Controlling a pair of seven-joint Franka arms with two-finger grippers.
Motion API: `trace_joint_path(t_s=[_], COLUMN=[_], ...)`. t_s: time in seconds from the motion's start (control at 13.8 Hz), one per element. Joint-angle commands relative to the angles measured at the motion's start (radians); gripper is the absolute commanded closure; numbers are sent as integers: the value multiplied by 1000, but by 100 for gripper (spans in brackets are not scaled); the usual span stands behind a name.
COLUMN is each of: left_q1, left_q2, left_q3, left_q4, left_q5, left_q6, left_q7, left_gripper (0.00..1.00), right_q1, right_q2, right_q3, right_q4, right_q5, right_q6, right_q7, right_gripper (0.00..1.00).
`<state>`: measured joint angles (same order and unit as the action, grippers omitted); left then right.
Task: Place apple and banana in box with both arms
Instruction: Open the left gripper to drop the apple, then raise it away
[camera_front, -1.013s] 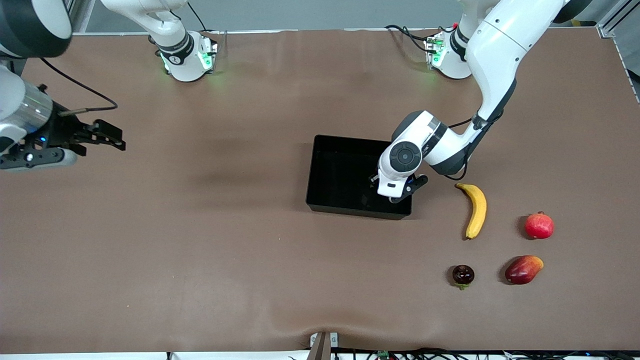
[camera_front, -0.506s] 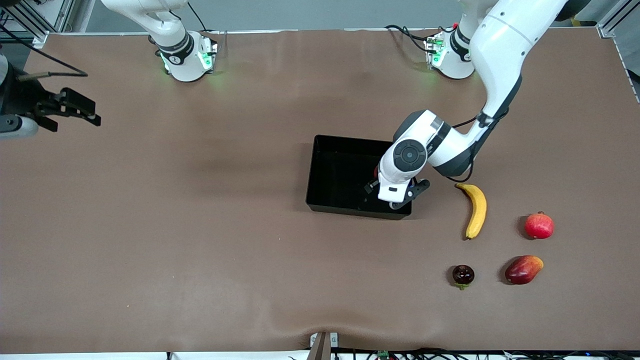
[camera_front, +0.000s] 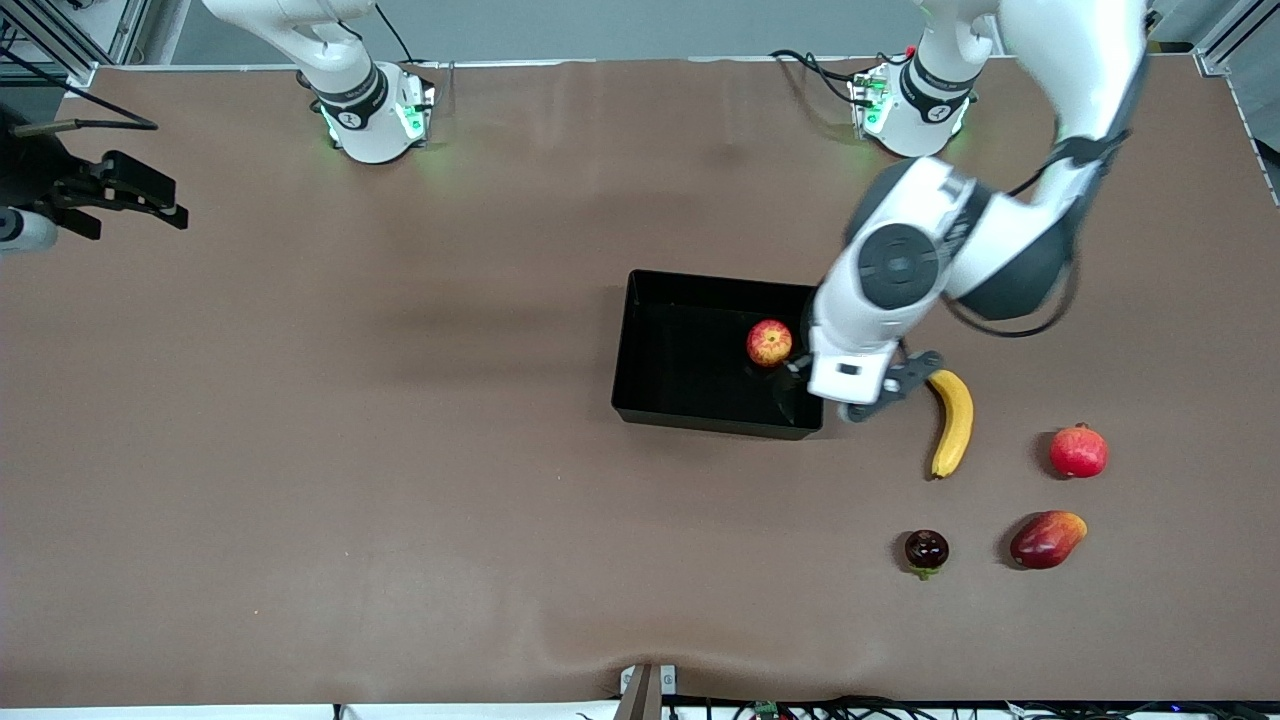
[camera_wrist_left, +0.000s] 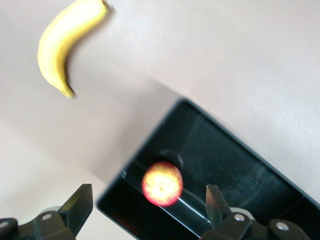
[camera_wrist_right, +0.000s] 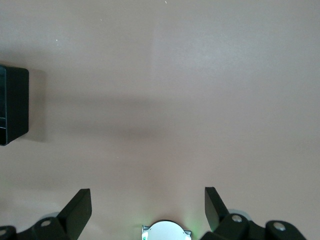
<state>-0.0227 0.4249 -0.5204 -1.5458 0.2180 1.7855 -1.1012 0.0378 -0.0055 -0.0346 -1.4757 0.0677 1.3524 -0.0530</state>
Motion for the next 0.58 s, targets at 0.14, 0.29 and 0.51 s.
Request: trace_joint_path(t_s=[0.14,0.29,0.51], left_q1=[165,207,262], left_q2=[-93,-109,-112], left_q3=[-9,-7,-7], left_q4=[12,59,154], left_q5=[6,6,7], left_q6=[-54,-113,-219], left_q7=[265,377,522], left_gripper=[0,0,0], right_q1=[-33,-36,-36], right_q2=[-11,-11,-11], right_q3=[8,7,7], right_q4=[5,5,5], right_q5=[8,8,3], right_q6=[-12,-10,-6], right_q7=[5,5,4], right_gripper=[0,0,0])
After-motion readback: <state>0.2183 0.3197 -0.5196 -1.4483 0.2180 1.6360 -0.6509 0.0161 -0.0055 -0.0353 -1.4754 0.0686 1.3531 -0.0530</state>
